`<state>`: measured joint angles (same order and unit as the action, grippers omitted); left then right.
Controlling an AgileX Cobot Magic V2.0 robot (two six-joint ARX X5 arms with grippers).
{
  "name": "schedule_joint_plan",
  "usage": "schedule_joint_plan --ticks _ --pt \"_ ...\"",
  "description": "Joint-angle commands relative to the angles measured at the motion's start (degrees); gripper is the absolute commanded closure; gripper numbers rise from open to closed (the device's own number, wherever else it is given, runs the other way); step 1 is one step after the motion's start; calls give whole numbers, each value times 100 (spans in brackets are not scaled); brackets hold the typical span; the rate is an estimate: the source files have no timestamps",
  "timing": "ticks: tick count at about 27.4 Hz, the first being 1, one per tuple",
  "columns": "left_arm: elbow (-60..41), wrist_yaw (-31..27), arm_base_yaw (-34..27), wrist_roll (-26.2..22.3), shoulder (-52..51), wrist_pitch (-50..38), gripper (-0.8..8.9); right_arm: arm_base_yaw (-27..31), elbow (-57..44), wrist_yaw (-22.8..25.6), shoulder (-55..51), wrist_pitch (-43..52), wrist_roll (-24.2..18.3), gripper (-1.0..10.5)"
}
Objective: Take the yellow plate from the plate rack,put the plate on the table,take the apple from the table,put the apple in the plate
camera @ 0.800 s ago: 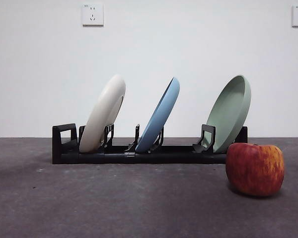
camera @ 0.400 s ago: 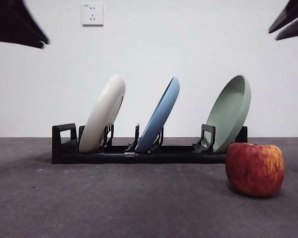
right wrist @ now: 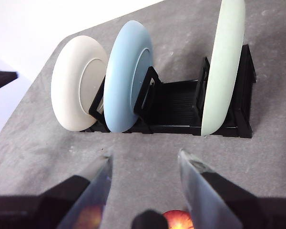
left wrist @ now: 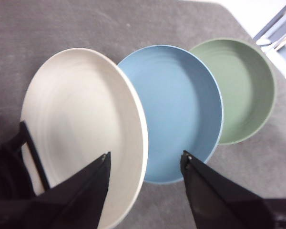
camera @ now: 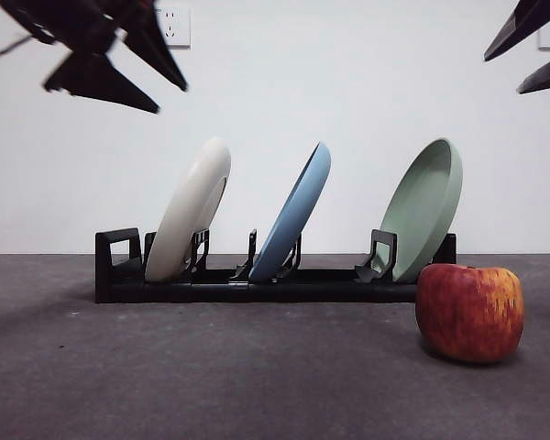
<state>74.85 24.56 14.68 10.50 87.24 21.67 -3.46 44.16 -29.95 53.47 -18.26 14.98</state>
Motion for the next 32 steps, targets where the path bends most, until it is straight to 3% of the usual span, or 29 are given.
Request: schedule_joint_plan --ticks 1,15,17,21,32 --pt "271 -269 179 -173 385 127 563 -2 26 7 13 15 -55 713" --pt "577 -514 415 -219 1211 37 569 -2 26 33 13 15 -57 721" --pt "590 -496 415 -219 1207 -15 620 -2 26 37 15 15 -57 721" --pt "595 -459 415 -348 1204 -13 821 -2 26 50 15 15 -55 721" --pt "710 -282 636 -476 824 452 822 0 26 197 15 13 -55 721"
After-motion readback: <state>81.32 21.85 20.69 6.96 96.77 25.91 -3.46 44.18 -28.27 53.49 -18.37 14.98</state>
